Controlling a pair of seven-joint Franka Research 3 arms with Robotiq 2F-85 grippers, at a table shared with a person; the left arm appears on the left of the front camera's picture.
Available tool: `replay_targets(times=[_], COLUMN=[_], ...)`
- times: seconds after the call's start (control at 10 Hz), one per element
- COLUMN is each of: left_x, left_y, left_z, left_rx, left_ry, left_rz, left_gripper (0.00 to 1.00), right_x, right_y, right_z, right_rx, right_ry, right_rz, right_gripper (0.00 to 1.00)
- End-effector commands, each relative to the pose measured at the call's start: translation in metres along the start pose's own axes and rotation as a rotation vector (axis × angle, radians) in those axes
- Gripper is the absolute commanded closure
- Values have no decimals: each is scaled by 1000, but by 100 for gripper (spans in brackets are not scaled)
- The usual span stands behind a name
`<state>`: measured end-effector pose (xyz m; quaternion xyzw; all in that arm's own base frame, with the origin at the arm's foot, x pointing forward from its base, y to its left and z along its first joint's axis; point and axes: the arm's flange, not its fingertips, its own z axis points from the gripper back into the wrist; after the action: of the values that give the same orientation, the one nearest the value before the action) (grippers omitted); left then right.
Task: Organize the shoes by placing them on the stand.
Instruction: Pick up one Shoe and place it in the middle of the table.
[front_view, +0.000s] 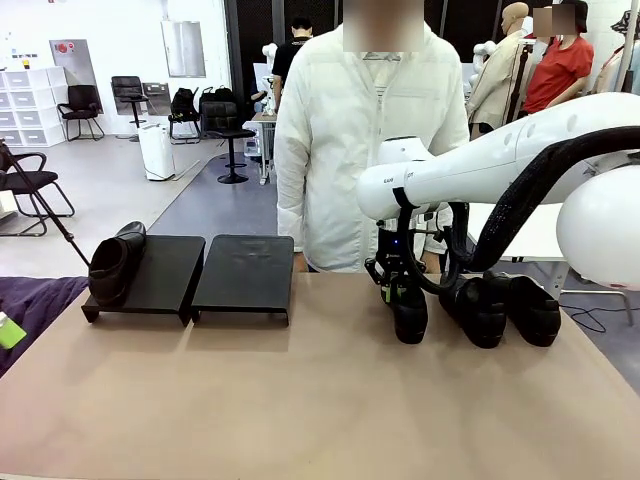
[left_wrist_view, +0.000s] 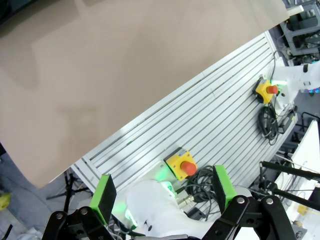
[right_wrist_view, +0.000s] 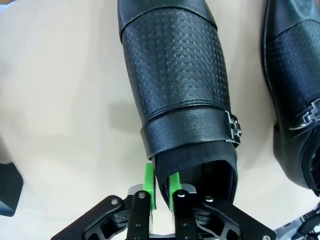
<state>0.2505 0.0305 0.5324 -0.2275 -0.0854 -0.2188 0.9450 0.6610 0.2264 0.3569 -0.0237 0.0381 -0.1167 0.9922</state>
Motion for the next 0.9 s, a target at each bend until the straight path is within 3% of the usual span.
replay_targets(times=[0.0,0.2,0.4,0.6,0.8], left_x=[-2,-2,-2,-2,-2], left_y=[3,3,3,3,3], left_z=[2,2,2,2,2], left_rx=[0,0,0,0,0], left_ry=[9,9,9,9,9], left_rz=[-21,-21,-21,-21,-21], left_gripper=[0,0,0,0,0], right_x=[7,5,-17,-105,-182], right_y=[0,-9,-33,-77,-125], right_z=[5,16,55,108,108], right_rx=[-2,6,60,136,144], right_ry=[22,48,82,26,-27], right_rz=[-11,-3,-23,14,58], right_gripper=[100,100,100,100,100])
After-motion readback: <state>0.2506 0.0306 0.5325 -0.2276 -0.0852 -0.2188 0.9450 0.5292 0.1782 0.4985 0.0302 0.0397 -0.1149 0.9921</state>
